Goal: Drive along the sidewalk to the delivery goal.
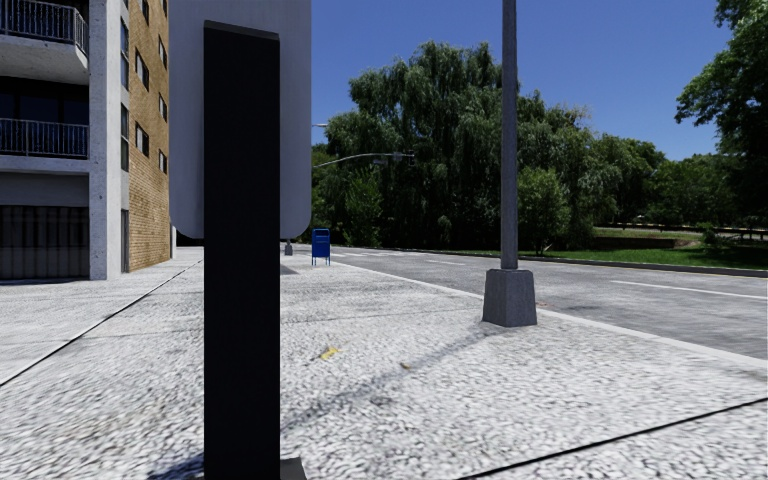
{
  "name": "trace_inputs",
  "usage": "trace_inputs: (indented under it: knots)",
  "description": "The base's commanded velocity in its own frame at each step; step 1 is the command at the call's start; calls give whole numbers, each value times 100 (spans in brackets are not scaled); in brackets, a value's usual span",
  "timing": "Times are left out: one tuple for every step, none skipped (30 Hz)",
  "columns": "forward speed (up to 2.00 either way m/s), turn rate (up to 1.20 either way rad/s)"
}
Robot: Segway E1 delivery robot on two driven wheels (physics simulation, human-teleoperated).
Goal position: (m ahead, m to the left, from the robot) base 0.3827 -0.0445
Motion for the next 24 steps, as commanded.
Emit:
trace_inputs:
  knots:
    - [0,0]
    - [0,0]
    - [0,0]
    - [0,0]
    - [0,0]
    - [0,0]
    - [0,0]
    - [0,0]
    - [0,0]
    - [0,0]
    - [0,0]
    - [0,0]
    - [0,0]
    - [0,0]
    - [0,0]
    - [0,0]
    - [0,0]
    - [0,0]
    - [0,0]
    - [0,0]
    - [0,0]
    - [0,0]
    - [0,0]
    - [0,0]
